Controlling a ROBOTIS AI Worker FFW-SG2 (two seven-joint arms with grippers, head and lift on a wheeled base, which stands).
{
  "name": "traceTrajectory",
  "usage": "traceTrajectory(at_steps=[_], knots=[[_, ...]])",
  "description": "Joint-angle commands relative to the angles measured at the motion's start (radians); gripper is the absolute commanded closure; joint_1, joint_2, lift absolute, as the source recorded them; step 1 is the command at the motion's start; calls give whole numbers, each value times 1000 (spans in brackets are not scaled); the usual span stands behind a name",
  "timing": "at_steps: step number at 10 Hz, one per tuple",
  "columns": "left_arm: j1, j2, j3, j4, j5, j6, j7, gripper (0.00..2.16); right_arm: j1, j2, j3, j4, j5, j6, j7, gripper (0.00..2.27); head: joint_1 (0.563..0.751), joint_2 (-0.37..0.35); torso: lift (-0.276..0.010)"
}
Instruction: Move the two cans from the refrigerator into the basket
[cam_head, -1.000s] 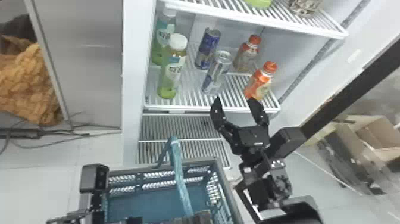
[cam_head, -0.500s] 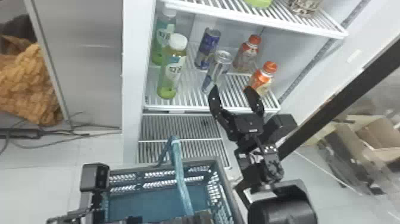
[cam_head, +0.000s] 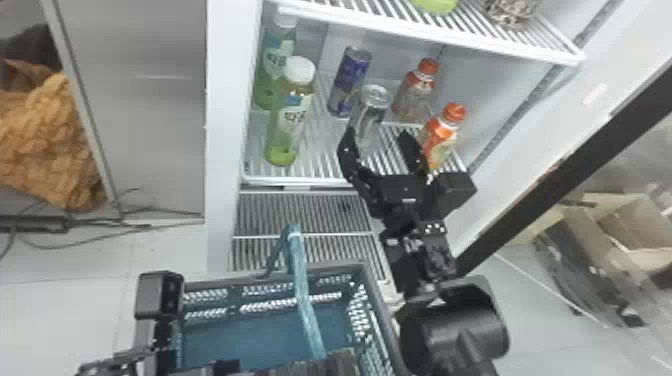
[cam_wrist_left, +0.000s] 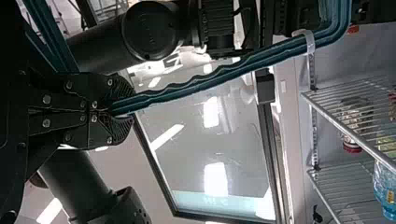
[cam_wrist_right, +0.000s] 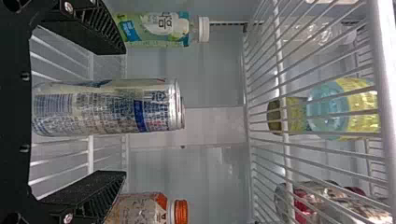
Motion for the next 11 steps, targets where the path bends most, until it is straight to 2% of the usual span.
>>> traceTrajectory(at_steps=[1, 3, 7, 8, 10, 11], knots=[[0, 2, -1, 0, 2, -5, 0, 1188, -47, -3, 20, 47, -14, -2, -6, 85, 695, -350, -276], [-2, 3, -3, 0, 6, -7, 0, 1188, -93, -6, 36, 96, -36, -2, -6, 87, 695, -350, -276], [-2, 3, -5, 2, 6, -7, 0, 1188, -145, -10, 58, 148, -8, -2, -32, 124, 695, -350, -276], [-2, 3, -5, 2, 6, -7, 0, 1188, -150, -10, 60, 155, -8, -2, -32, 233, 695, -350, -276], [-2, 3, -7, 2, 6, -5, 2, 1188, -152, -12, 60, 158, -14, -9, -32, 742, 695, -350, -276], [-2, 3, -7, 2, 6, -2, 0, 1188, -152, -14, 60, 155, -14, -11, -32, 760, 695, -350, -276]])
